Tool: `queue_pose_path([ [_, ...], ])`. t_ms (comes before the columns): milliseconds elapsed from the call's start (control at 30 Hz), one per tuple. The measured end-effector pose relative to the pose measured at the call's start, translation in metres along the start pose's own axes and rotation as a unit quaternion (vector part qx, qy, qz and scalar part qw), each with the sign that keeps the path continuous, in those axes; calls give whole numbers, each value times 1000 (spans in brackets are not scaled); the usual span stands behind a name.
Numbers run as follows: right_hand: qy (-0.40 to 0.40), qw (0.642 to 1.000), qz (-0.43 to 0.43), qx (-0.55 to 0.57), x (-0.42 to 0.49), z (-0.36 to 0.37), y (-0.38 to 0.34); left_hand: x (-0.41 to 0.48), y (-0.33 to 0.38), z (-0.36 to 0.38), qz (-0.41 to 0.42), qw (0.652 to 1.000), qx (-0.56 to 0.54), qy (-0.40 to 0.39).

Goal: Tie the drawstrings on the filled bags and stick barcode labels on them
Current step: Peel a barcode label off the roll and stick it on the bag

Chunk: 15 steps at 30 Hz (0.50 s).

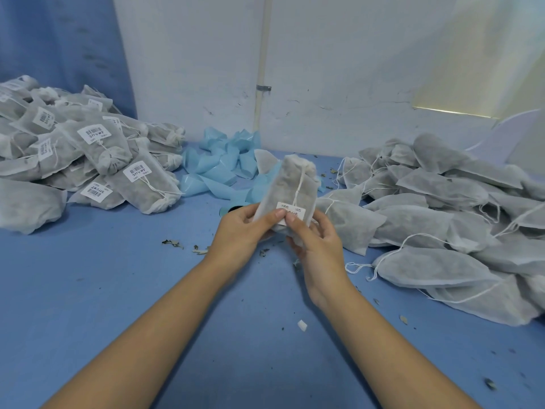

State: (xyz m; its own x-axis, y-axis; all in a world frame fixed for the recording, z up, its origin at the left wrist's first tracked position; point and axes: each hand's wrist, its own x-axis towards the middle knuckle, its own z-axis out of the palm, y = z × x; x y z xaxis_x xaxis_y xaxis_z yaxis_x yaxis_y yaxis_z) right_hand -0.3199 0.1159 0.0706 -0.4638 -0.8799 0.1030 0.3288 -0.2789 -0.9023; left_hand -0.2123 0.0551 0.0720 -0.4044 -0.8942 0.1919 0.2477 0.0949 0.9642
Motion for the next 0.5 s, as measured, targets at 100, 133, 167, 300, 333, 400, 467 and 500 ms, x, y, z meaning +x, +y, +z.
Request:
queue_pose_path([
  [100,-8,1000,12,25,1,1,1,2,-1,-3,-22,999,-39,-15],
  [133,-9,999,16,34,1,1,1,2,0,-4,-31,998,-54,-23],
  [167,-10,999,19,46,2,1,1,2,-1,-5,-38,997,-64,-32],
  [300,-3,997,28,77,3,-2,2,3,4,-9,-60,997,14,-49],
  [333,0,997,26,73,4,-2,2,2,6,-10,-62,995,61,-51],
  [400,6,999,21,46,6,-2,3,3,8,-11,-59,993,101,-31],
  [467,18,1000,19,17,7,-2,4,7,12,-13,-53,996,52,43],
  [500,26,1000,16,4,8,-3,4,10,17,-16,-46,996,-21,77],
])
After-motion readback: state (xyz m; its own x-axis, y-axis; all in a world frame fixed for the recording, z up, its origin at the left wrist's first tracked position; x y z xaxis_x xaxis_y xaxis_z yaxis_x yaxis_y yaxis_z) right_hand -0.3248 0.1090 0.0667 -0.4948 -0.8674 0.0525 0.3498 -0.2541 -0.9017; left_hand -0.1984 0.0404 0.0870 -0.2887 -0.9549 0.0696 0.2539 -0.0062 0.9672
